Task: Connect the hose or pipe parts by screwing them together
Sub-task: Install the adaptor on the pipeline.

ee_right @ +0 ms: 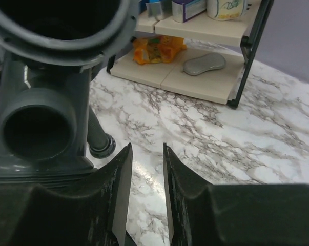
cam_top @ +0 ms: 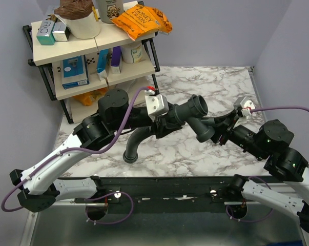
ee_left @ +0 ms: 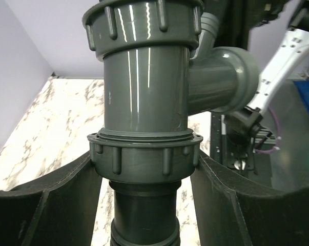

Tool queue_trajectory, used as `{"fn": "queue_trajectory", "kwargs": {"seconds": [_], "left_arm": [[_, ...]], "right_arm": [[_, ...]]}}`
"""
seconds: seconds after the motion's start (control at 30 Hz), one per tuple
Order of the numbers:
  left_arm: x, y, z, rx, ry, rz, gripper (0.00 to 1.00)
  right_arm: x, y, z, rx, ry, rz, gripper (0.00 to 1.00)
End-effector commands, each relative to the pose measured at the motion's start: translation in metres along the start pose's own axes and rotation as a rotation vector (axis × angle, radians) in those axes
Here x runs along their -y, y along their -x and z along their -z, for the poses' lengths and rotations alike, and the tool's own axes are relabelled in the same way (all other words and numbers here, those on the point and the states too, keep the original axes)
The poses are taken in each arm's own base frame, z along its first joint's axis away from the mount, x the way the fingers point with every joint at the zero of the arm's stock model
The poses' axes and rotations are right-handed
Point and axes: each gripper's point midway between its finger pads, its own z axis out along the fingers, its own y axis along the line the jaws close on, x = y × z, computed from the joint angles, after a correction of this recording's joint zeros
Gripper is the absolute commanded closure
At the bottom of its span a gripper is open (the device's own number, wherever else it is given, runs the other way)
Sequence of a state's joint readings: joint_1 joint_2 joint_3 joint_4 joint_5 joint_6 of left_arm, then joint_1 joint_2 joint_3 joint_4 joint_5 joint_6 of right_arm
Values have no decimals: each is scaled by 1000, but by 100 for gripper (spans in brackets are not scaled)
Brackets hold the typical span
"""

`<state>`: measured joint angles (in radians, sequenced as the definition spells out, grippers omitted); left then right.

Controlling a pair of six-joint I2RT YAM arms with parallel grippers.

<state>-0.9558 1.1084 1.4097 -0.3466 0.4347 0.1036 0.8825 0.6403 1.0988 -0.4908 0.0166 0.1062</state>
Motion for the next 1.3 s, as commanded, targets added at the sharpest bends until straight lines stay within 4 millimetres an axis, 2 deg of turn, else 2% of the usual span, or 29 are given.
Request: {"fn": "queue_trajectory", "kwargs": {"seconds": [0.0,0.1,0.33,0.47,0.63,0.83,1.13,1.27], "left_arm": [[-33,18,-3,43,154,-27,100],[-38,15,-6,28,174,-25,100],[-41,2,-13,-9,175,-19,100],[-39,-2,-15,-21,165,-19,100],[-38,-15,-16,-52,159,-10,100],[-34,-24,-17,-80,143,-18,100],[1,-46,-25,-142,13,-58,100],[7,-55,-26,-166,-8,-59,100]], "right_arm": [[-22,-3,5,12,119,-24,63],[-30,0,6,16,163,-28,66],[-51,25,9,71,276,-20,67],[-59,37,2,101,323,-8,67],[-71,62,-5,151,386,10,67],[-77,80,-12,208,412,13,66],[-77,100,-25,260,396,-14,66],[-73,107,-28,274,370,-16,66]]}}
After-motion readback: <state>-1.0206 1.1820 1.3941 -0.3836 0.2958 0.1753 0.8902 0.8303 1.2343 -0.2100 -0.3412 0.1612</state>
